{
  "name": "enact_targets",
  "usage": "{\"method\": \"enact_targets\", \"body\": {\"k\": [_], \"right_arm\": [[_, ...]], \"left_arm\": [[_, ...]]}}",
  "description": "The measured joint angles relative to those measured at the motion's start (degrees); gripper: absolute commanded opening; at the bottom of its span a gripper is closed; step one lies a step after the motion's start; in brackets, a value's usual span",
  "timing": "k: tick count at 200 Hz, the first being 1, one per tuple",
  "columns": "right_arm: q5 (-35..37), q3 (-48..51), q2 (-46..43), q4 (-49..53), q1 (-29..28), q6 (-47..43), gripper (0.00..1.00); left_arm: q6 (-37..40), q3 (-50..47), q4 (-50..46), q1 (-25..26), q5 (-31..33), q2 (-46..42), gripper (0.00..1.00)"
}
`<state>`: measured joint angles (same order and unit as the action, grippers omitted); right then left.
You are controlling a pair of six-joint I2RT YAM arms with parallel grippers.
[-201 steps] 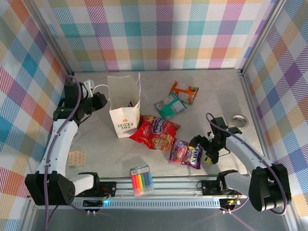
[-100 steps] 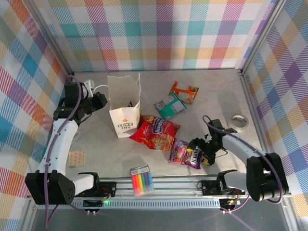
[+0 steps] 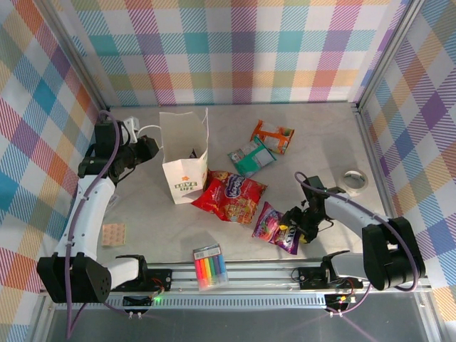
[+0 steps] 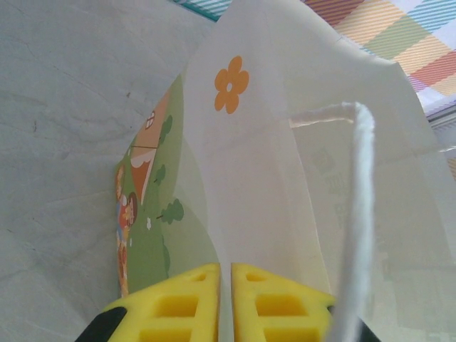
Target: Place the snacks into the paper bag
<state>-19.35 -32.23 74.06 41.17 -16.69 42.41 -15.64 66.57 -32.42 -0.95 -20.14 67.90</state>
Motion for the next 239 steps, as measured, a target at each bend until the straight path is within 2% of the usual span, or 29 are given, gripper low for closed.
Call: {"method": "enact_targets", "body": {"k": [13,58,86,117,159,207,239], "right_arm": [[-0.2,0.0,0.0,-0.3,-0.2,0.1,0.55],[-0.7,0.0,0.2,-1.2,-0.7,0.1,0.57],[-0.7,0.0,0.3,-1.2,-0.8,-0.4,0.54],[-0.9,0.0,0.3,-1.3,-0.9,-0.9,0.43],[-2.4,0.0,0.3,-4.9,-1.6,-1.2,0.38],[-2.3,-0.2,-1.8,-5.2,-1.6,-1.3,0.23],[-1.3,-1.2,-3.2,-4.8,-1.7,-1.4,0.19]], "left_arm": [[0.0,0.0,-0.2,0.0,0.0,0.0,0.13],[0.3,0.3,-0.8,0.0,-0.8,0.0,0.14],[1.9,2.9,-3.1,0.2,-1.3,0.2,0.15],[4.0,4.9,-4.8,0.9,-1.3,0.2,0.15],[7.0,7.7,-7.6,3.6,-1.3,0.4,0.16],[10.3,10.6,-10.1,6.5,-1.3,1.8,0.18],[12.5,12.4,-13.0,7.4,-0.6,2.9,0.24]]}}
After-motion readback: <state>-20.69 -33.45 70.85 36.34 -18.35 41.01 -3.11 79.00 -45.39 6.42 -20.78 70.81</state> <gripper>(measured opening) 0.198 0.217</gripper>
